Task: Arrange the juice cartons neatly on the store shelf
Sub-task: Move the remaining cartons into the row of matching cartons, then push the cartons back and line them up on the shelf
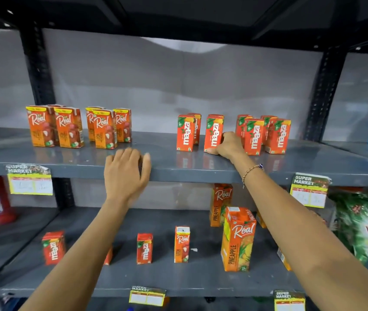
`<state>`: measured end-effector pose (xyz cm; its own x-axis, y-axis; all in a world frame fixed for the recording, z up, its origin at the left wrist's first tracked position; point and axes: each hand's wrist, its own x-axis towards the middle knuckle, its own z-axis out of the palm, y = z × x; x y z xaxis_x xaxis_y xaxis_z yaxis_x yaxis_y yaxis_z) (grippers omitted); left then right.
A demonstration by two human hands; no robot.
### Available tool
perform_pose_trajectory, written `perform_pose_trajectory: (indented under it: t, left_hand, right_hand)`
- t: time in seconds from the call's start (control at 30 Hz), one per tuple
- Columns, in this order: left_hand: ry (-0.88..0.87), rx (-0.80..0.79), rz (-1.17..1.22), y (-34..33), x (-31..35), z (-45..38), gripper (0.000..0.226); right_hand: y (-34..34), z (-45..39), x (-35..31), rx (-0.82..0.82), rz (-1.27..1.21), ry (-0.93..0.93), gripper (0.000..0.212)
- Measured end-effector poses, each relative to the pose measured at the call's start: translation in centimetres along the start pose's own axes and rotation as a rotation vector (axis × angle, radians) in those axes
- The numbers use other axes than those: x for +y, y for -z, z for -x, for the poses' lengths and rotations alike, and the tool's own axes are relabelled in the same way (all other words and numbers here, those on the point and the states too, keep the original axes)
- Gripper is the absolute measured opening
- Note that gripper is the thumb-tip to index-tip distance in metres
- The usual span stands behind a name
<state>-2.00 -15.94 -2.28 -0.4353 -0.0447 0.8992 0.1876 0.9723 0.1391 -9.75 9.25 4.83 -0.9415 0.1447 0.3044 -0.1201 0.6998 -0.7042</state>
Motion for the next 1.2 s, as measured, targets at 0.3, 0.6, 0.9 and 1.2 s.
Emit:
perform_pose_trajectory:
  t: [0.3,0.6,0.9,1.2]
  left_hand:
    - [0.353,-0.621,0.306,-5.3,7.9,-8.0,0.073]
    - [0.465,-0.504,0.132,-8.8,13.2,-8.5,0.077]
    - [0.322,-0.497,0.028,-10.0,13.4,-8.5,0.063]
    - [0.374,-0.500,0.114,-9.7,13.3,-8.3,0.070]
  right_hand:
    - [-1.5,0.5,-0.5,0.141,0.137,0.066,0.078]
    - [-1.0,0.5,-0.1,0.276,0.101,-0.010,0.087]
    - [-1.1,-0.1,0.6,0.213,0.115,0.050,0.079]
    - [-1.1,-0.4,0.9,0.168,0.147,0.093,0.076]
